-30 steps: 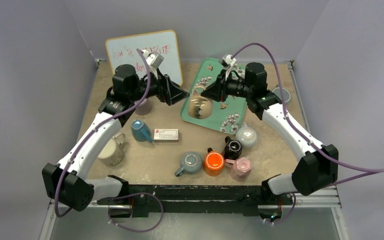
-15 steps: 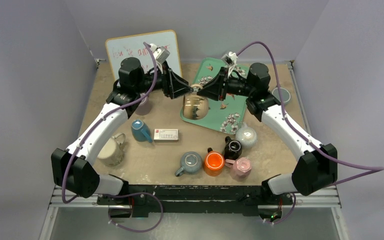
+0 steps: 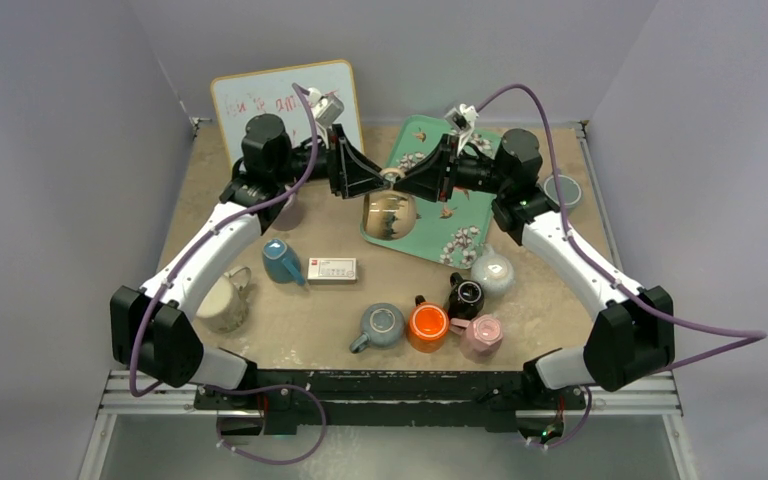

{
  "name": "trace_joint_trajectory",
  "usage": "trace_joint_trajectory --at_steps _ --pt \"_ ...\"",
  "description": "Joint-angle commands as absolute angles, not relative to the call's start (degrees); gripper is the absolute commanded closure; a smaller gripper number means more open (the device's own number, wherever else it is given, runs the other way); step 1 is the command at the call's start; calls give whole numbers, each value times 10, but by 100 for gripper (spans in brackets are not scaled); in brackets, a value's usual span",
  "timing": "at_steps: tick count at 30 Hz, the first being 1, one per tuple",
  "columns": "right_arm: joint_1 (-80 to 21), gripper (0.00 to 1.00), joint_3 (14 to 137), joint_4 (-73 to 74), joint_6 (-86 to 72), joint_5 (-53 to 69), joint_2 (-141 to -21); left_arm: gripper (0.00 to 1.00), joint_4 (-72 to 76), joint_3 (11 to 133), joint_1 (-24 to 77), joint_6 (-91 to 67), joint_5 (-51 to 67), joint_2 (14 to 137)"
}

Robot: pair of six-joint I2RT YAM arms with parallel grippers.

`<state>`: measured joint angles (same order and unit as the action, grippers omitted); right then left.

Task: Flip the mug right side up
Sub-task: Turn over the cup at the corner of the board.

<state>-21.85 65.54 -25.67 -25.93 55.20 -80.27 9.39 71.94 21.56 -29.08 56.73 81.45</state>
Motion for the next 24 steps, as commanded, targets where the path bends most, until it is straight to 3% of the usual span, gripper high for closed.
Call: trace_joint_trajectory --at_steps 1,13,18,24 --pt "-221 100 664 -350 -298 556 -783 57 111 716 218 -292 591 812" --pt "-221 100 659 -389 -329 568 -808 68 122 713 218 -299 569 815" --pt "-221 100 662 -384 -331 568 -813 98 133 715 218 -305 574 822" --pt "-221 100 662 -343 -324 540 -814 100 103 715 218 -292 552 823"
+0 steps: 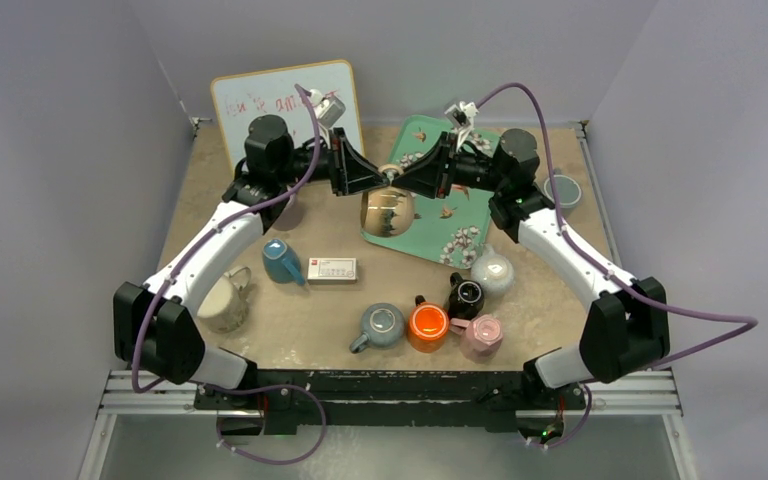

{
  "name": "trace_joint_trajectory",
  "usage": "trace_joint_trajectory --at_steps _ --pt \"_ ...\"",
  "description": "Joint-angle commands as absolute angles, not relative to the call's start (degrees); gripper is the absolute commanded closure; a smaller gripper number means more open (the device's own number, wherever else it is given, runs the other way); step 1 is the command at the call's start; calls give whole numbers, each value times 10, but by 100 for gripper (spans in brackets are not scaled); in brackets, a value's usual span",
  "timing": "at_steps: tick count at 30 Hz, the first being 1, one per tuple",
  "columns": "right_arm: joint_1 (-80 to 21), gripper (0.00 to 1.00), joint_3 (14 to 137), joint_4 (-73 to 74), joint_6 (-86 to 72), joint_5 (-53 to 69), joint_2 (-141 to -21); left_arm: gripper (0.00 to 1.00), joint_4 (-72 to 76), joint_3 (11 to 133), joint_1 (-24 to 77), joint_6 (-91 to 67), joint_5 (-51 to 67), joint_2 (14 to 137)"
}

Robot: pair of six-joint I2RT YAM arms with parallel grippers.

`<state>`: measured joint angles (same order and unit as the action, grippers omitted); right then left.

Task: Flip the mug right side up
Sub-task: Turn over the cup at the corner of the board.

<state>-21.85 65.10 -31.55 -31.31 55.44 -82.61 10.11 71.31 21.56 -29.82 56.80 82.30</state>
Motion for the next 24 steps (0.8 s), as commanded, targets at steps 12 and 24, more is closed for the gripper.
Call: trace_joint_trajectory --at_steps 12,24 --pt "-208 73 594 -373 -372 491 -839 100 137 681 218 -366 509 871" --pt "-189 42 581 -280 -379 377 -814 100 121 702 219 -368 443 944"
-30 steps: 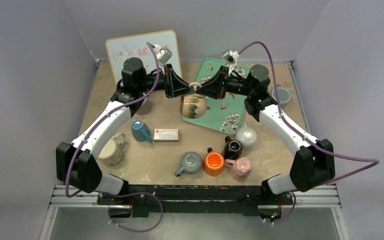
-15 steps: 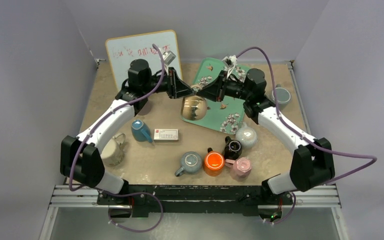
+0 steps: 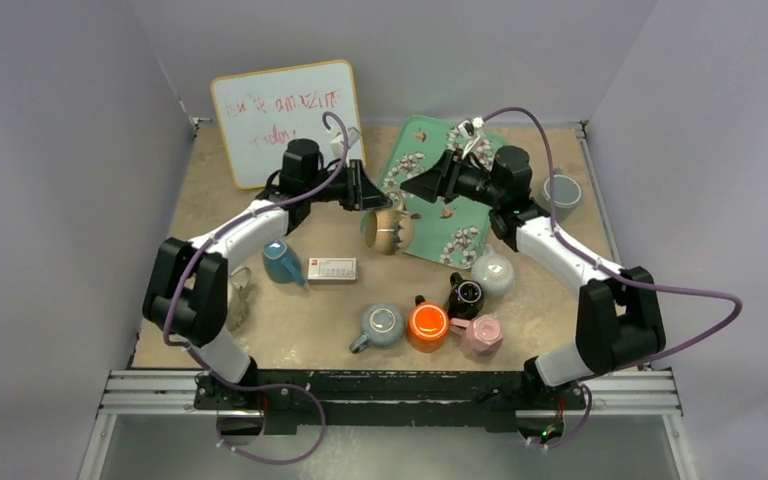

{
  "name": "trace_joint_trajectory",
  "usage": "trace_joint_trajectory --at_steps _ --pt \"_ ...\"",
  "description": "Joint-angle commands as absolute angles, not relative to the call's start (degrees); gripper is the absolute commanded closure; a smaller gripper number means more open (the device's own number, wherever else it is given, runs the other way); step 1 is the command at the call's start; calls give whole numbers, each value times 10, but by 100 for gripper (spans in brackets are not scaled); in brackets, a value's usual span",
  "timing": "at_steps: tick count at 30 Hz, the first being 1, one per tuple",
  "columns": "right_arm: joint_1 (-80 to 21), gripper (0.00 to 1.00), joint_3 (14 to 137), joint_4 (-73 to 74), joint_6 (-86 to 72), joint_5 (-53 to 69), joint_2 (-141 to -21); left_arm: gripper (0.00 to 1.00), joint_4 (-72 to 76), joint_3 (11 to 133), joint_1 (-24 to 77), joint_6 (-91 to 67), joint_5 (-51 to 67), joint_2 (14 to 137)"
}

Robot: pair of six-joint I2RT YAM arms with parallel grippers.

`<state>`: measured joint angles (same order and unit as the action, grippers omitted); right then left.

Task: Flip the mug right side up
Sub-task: Turn over the cup at the corner of the board.

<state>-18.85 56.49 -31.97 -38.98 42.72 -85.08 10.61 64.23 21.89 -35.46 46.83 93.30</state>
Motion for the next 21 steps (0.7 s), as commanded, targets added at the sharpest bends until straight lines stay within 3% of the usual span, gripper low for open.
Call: trace_joint_trajectory --at_steps 1,4,6,13,21 --pt "-188 38 587 -254 -372 360 -807 100 92 717 219 -352 428 950" --pt "-189 13 605 -179 -346 320 -784 100 12 764 219 -319 365 971" --pt "-188 2 596 -153 -339 313 -763 100 -45 807 219 -299 343 991" --pt "-189 1 564 -66 -316 247 -676 100 -212 946 254 -209 210 1065" --pt "-188 1 564 -2 -305 200 -658 100 -332 1089 313 -124 100 1153"
